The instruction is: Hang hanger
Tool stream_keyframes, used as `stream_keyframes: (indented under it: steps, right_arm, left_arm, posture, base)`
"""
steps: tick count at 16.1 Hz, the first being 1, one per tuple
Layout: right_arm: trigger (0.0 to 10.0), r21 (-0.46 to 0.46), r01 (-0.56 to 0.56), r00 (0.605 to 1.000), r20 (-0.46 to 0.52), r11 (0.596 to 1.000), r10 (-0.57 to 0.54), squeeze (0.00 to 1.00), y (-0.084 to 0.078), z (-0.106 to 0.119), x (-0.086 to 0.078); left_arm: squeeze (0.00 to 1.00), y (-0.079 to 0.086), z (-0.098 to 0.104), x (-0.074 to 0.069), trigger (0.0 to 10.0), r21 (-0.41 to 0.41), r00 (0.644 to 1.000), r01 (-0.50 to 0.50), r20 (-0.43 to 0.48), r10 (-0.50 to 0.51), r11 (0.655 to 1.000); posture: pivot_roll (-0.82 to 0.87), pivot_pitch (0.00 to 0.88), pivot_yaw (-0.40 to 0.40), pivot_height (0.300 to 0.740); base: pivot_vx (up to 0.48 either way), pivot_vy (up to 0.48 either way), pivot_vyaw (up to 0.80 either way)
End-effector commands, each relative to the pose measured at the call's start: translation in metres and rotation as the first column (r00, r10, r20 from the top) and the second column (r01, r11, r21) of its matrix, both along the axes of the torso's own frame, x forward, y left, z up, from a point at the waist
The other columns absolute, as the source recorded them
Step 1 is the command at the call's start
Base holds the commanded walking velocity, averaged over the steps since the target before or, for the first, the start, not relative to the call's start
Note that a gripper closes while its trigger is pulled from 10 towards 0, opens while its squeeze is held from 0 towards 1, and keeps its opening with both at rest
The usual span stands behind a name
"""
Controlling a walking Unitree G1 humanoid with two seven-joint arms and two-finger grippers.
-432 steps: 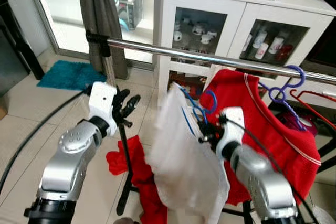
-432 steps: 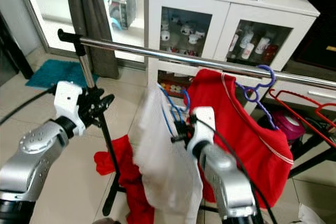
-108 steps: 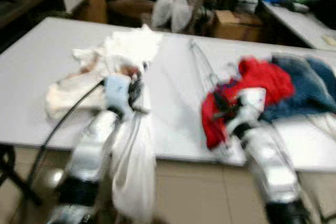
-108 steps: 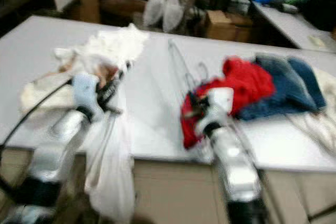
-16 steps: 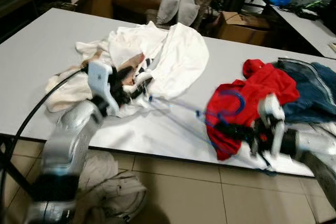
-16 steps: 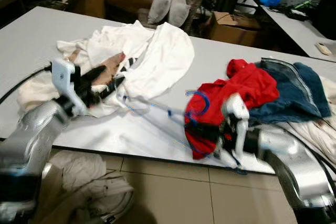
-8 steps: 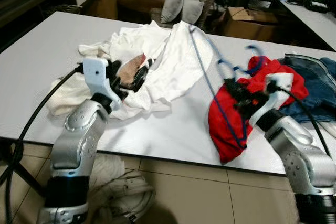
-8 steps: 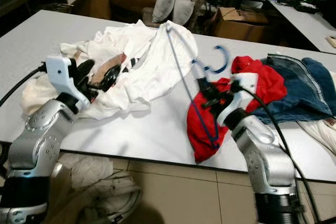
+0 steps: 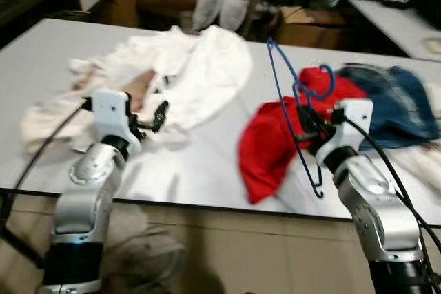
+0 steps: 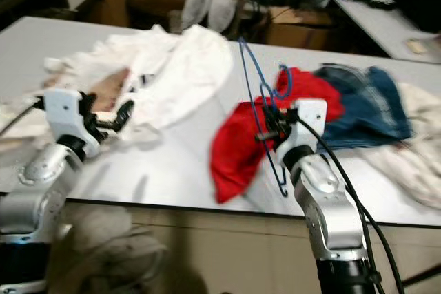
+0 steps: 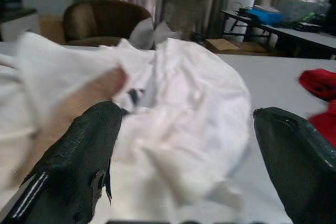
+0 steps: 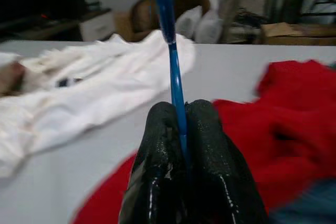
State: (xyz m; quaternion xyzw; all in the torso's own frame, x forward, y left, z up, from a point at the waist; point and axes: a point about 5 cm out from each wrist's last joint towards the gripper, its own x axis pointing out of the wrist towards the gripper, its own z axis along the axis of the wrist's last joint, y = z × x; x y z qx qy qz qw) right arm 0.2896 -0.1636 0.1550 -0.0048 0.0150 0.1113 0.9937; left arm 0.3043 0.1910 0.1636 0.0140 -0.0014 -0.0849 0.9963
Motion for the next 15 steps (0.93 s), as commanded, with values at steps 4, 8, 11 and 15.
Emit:
stream_keyframes:
  steps: [4, 8, 11, 15]
  right_arm:
    - [10.0, -0.002, 0.029, 0.999, 0.032, 1.0, -0.029, 0.0, 0.012, 0.002, -0.002]
    - [10.0, 0.015, 0.026, 1.0, 0.014, 1.0, -0.026, 0.0, 0.016, -0.003, -0.005]
    - [10.0, 0.027, 0.032, 0.999, 0.005, 0.999, -0.032, 0.0, 0.013, -0.003, -0.004]
    - [10.0, 0.018, 0.009, 1.0, -0.016, 1.0, -0.008, 0.0, 0.013, -0.004, 0.0]
  left_arm:
    - [0.15, -0.01, -0.005, 0.001, 10.0, 0.006, 1.0, -0.001, -0.01, 0.001, 1.0]
    - [0.15, -0.019, -0.009, 0.004, 10.0, 0.028, 1.0, 0.024, -0.013, -0.024, 0.999]
    - [0.15, -0.024, -0.008, 0.005, 10.0, 0.022, 0.999, 0.033, -0.005, -0.033, 0.999]
    - [0.05, -0.026, -0.015, 0.002, 10.0, -0.012, 1.0, 0.022, -0.018, -0.022, 1.0]
  posture:
    - [-0.06, 0.0, -0.046, 0.74]
    - [-0.07, 0.0, -0.047, 0.74]
    - [-0.06, 0.0, -0.058, 0.74]
    - [-0.07, 0.0, -0.07, 0.74]
  base:
    - [0.0, -0.48, 0.0]
    - [0.0, -0.48, 0.0]
    - [0.0, -0.48, 0.0]
    - [0.0, -0.232, 0.0]
